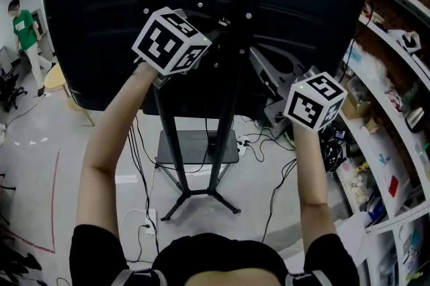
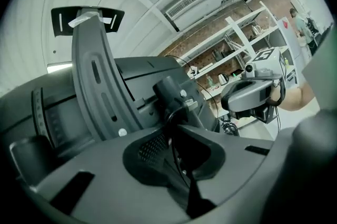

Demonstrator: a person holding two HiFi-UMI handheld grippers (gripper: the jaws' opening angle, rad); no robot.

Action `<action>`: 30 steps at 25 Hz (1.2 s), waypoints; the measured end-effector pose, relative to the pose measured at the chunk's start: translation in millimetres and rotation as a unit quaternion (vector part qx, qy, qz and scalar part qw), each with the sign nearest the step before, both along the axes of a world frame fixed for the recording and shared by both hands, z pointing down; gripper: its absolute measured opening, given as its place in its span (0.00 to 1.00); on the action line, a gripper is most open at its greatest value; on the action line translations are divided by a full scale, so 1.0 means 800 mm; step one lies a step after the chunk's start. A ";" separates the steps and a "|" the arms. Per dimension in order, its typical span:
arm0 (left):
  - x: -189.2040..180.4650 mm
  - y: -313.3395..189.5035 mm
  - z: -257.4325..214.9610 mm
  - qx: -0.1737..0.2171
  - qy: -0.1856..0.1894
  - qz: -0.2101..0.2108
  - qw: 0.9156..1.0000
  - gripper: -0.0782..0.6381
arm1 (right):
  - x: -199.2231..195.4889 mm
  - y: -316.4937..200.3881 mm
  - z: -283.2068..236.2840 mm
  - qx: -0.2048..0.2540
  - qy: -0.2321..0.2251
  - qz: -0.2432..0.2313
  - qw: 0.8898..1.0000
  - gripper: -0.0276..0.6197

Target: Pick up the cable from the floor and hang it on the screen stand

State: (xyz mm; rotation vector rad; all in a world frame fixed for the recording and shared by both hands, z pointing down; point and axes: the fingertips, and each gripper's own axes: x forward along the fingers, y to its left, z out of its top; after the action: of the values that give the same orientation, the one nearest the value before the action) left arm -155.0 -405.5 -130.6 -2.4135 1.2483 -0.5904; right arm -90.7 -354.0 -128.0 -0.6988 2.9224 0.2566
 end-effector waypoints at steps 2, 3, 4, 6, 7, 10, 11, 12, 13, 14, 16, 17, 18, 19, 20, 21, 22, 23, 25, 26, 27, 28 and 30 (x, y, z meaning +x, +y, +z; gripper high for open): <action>0.004 -0.002 -0.023 0.011 -0.014 0.003 1.000 0.18 | 0.001 -0.003 -0.007 0.000 -0.009 -0.002 1.000 0.08; 0.008 -0.003 -0.032 0.017 -0.023 0.004 1.000 0.18 | 0.001 -0.004 -0.010 0.000 -0.012 -0.003 1.000 0.08; 0.012 -0.003 -0.040 0.022 -0.034 0.007 0.999 0.18 | 0.001 -0.004 -0.011 0.000 -0.012 -0.004 1.000 0.08; 0.020 -0.003 -0.052 0.032 -0.054 0.010 0.998 0.18 | 0.001 -0.003 -0.010 -0.002 -0.012 -0.005 1.000 0.08; 0.022 -0.004 -0.058 0.036 -0.062 0.009 0.997 0.18 | 0.000 -0.002 -0.009 -0.004 -0.012 -0.006 1.000 0.08; 0.024 -0.011 -0.080 0.050 -0.075 0.000 0.996 0.17 | 0.002 -0.002 -0.009 -0.008 -0.014 -0.010 1.000 0.08; 0.025 -0.013 -0.089 0.055 -0.077 -0.004 0.996 0.17 | 0.004 -0.001 -0.010 -0.008 -0.015 -0.011 1.000 0.08; 0.026 -0.015 -0.098 0.059 -0.081 -0.008 0.995 0.17 | 0.004 0.000 -0.012 -0.008 -0.015 -0.012 1.000 0.08; 0.027 -0.017 -0.107 0.063 -0.087 -0.012 0.994 0.17 | 0.005 0.002 -0.015 -0.006 -0.015 -0.015 1.000 0.08; 0.028 -0.019 -0.116 0.070 -0.095 -0.017 0.993 0.18 | 0.005 0.003 -0.018 -0.004 -0.016 -0.017 1.000 0.08; 0.031 -0.021 -0.136 0.087 -0.110 -0.029 0.990 0.18 | 0.004 0.006 -0.023 0.001 -0.018 -0.022 1.000 0.08; 0.034 -0.021 -0.145 0.095 -0.116 -0.033 0.988 0.18 | 0.004 0.008 -0.023 0.004 -0.019 -0.024 1.000 0.08; 0.038 -0.023 -0.152 0.101 -0.123 -0.034 0.987 0.18 | 0.005 0.010 -0.022 0.005 -0.019 -0.026 0.999 0.08; 0.043 -0.024 -0.158 0.107 -0.130 -0.035 0.985 0.18 | 0.005 0.012 -0.020 0.004 -0.018 -0.027 0.999 0.08; 0.046 -0.026 -0.165 0.115 -0.139 -0.038 0.983 0.18 | 0.006 0.012 -0.017 0.002 -0.017 -0.028 0.999 0.08; 0.047 -0.029 -0.173 0.127 -0.149 -0.046 0.980 0.18 | 0.008 0.012 -0.015 -0.001 -0.017 -0.029 0.999 0.08; 0.049 -0.031 -0.183 0.143 -0.160 -0.053 0.975 0.18 | 0.009 0.012 -0.013 -0.004 -0.016 -0.029 0.999 0.08; 0.053 -0.033 -0.192 0.157 -0.169 -0.056 0.971 0.18 | 0.011 0.011 -0.013 -0.005 -0.016 -0.027 0.999 0.08; 0.067 -0.038 -0.203 0.173 -0.182 -0.050 0.967 0.18 | 0.017 0.010 -0.017 -0.001 -0.017 -0.020 1.000 0.08; 0.076 -0.041 -0.206 0.177 -0.188 -0.046 0.965 0.18 | 0.020 0.011 -0.019 0.002 -0.019 -0.017 1.000 0.08; 0.086 -0.043 -0.206 0.180 -0.196 -0.041 0.963 0.18 | 0.022 0.012 -0.019 0.003 -0.022 -0.016 1.000 0.08; 0.096 -0.046 -0.206 0.184 -0.207 -0.036 0.960 0.18 | 0.024 0.013 -0.018 0.003 -0.023 -0.015 1.000 0.08; 0.117 -0.051 -0.205 0.191 -0.227 -0.029 0.954 0.18 | 0.030 0.016 -0.012 0.001 -0.021 -0.014 1.000 0.08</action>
State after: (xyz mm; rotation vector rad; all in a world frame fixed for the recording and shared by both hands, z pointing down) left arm -61.3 -446.2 -294.9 -1.7983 1.1115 -0.7843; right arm -66.6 -341.1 -138.0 -0.6531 2.8907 0.2386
